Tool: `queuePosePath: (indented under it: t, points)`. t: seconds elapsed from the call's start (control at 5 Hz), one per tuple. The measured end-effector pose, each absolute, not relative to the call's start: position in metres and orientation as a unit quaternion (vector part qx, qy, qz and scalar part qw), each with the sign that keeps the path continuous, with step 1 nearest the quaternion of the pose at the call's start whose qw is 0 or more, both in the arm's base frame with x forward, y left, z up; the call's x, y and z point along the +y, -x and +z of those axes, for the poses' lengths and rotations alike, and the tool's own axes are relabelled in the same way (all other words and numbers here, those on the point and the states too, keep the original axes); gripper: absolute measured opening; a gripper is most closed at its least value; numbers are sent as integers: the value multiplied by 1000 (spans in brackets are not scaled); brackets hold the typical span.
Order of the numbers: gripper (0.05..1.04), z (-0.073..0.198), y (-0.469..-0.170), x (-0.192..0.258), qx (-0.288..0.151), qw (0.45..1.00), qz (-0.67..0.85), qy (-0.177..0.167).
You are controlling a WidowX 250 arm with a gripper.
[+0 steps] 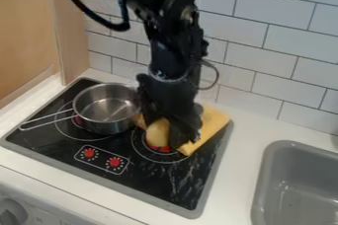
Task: Move the yellow object below the blue measuring spoon
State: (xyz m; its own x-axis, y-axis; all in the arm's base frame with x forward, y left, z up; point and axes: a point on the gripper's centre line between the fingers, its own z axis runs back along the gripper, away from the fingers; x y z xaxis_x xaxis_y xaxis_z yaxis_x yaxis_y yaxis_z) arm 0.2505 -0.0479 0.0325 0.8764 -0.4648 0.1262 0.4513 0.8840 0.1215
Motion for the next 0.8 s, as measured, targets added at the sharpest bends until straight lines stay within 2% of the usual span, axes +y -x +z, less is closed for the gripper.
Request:
queuePosePath:
  t: [0.4, 0.6, 0.8]
  points:
    - [640, 5, -247, -53, -44, 962, -267, -41]
    - [695, 5, -252, -58, -43, 957, -284, -29]
    - [978, 5, -254, -52, -46, 959, -275, -49]
